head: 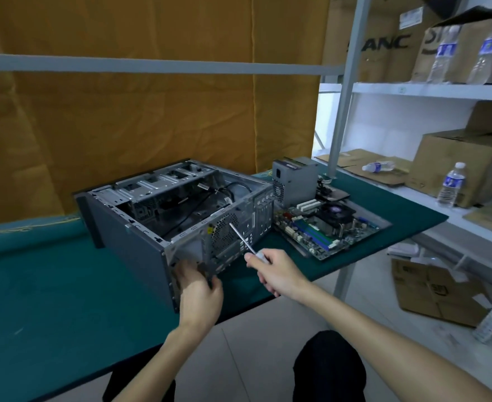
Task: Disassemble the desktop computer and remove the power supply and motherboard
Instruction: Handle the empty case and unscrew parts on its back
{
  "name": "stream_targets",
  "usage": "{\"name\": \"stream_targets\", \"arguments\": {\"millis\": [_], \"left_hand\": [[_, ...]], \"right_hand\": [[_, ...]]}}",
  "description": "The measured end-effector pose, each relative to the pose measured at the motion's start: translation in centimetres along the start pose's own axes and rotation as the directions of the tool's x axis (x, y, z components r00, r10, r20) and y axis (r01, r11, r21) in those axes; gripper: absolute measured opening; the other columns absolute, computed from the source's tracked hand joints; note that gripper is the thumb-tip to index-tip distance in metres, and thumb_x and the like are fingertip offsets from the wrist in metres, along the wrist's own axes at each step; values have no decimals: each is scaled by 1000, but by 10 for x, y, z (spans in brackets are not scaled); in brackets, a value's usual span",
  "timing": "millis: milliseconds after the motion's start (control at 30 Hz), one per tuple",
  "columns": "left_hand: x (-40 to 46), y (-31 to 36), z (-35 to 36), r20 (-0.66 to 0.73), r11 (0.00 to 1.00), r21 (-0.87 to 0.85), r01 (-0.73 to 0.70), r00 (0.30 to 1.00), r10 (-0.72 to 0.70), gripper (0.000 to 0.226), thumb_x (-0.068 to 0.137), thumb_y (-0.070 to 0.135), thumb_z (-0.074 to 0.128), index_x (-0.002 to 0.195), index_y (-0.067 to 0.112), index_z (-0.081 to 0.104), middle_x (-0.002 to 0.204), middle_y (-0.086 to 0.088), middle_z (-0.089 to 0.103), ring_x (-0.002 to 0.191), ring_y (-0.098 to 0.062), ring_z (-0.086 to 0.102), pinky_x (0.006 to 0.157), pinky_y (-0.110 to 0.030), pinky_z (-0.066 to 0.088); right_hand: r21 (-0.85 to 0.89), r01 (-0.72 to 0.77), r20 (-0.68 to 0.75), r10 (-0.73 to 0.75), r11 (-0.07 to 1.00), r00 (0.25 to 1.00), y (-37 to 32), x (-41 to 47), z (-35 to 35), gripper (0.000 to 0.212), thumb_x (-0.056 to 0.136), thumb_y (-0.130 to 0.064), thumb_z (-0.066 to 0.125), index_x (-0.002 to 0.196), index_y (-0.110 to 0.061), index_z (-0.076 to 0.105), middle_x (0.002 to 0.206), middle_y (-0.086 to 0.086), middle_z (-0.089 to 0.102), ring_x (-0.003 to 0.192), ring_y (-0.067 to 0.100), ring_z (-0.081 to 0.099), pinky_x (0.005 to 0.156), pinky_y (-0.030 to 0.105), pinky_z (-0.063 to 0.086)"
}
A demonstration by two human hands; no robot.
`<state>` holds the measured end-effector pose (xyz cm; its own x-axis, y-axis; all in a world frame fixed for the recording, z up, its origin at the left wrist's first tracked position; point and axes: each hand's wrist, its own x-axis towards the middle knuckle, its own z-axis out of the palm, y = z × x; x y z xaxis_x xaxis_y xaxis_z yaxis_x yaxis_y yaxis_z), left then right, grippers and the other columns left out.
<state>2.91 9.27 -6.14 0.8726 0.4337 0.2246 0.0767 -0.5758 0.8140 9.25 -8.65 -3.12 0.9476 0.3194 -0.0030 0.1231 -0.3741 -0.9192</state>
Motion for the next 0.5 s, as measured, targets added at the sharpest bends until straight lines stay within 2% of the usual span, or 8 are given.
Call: {"name": "stream_targets", "arguments": {"millis": [67,100,133,200,233,300,400,500], "left_hand": [[13,-1,5,59,999,-27,35,998,-33,60,100,26,59,144,5,24,143,-14,38,131,-34,44,106,-44,41],[20,-1,9,100,995,-70,67,993,-60,60,102,30,56,146,7,23,146,-13,41,134,-32,44,109,-44,40],[26,0,13,117,989,-120,89,990,-75,47,103,33,54,139,13,31,136,-10,51,127,-31,50,101,-42,45],[32,1,20,76,986,-141,86,994,-76,14,104,34,50,105,26,39,97,-7,60,93,-30,61,68,-36,44],[34,0,23,37,990,-128,60,998,-56,18,104,35,49,94,27,37,86,-8,58,81,-28,59,60,-35,40],[36,-4,24,-10,995,-95,33,999,-34,23,104,35,51,88,25,36,80,-10,56,73,-26,57,57,-35,41],[37,-11,23,8,993,-113,26,1000,-25,22,103,34,53,91,19,43,86,-11,59,79,-28,59,69,-44,49],[33,-13,20,18,992,-122,16,1000,-13,20,104,34,53,92,20,45,81,-7,57,72,-24,58,60,-37,45]], "right_hand": [[-29,-5,27,6,1000,1000,9,-2,2,54,95,-57,57,93,-3,65,54,-7,54,42,12,46,38,22,34],[-43,-8,37,10,999,999,14,-2,3,57,95,-57,57,95,-1,63,52,-9,56,41,11,46,38,22,34],[-50,-6,46,8,999,999,18,-1,3,60,94,-57,57,95,3,61,52,-10,57,40,10,46,37,22,35],[-56,4,66,0,998,998,26,2,1,62,91,-61,56,91,1,61,51,-11,55,40,9,46,37,22,35],[-62,2,76,3,998,997,29,4,0,59,88,-63,56,88,-5,64,51,-9,53,40,9,45,37,22,35],[-87,-13,107,22,996,994,34,5,-5,54,87,-66,55,85,-13,66,52,-6,51,41,12,44,37,22,36],[-154,-9,163,35,988,986,36,6,-13,53,88,-65,56,86,-13,66,54,-5,52,42,12,45,39,23,38],[-212,11,210,34,977,977,34,2,-18,51,87,-64,59,88,-14,64,57,-6,56,42,12,46,40,23,38]]}}
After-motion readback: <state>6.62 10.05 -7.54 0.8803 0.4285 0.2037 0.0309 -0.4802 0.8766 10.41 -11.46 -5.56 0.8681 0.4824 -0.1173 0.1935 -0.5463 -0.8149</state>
